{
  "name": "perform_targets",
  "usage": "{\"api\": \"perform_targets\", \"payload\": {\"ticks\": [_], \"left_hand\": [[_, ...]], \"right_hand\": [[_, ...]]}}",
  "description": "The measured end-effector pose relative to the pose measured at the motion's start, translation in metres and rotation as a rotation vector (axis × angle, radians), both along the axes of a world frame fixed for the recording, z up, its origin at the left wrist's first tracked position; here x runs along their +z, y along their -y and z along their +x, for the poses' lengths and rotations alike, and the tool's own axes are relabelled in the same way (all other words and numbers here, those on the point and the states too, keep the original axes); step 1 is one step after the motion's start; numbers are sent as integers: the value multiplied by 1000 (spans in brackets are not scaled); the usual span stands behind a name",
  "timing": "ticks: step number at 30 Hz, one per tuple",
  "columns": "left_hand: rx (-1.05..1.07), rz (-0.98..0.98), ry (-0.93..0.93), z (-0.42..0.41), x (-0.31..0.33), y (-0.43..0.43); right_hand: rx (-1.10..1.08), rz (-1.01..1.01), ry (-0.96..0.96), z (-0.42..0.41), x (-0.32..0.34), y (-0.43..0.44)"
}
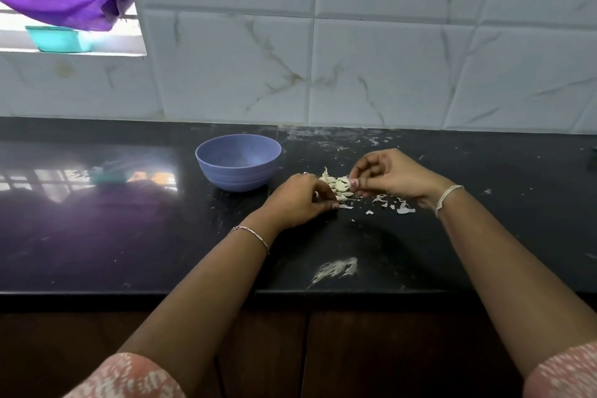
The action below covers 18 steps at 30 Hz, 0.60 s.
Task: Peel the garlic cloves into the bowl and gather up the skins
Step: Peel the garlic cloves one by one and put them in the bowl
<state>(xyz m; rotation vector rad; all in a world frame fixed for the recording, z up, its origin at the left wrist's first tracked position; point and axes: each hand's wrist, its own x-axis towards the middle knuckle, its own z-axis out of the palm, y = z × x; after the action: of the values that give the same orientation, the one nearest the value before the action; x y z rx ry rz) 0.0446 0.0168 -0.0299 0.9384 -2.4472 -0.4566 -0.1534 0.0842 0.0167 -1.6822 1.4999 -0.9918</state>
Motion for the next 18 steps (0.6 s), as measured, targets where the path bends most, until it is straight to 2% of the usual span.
{"api": "perform_targets", "payload": {"ticks": [6,12,16,18], "left_hand": [[73,-119,86,-3,-3,3],[124,-161,2,-3,-1,2],[155,-194,-57,-2,-2,3],[164,-214,-65,-2,-1,2]], "right_hand": [[65,109,-23,-10,27,-18],[131,113,106,-1,63,-18],[149,336,-242,18,9,2],[119,371,-278,20,7,9]]}}
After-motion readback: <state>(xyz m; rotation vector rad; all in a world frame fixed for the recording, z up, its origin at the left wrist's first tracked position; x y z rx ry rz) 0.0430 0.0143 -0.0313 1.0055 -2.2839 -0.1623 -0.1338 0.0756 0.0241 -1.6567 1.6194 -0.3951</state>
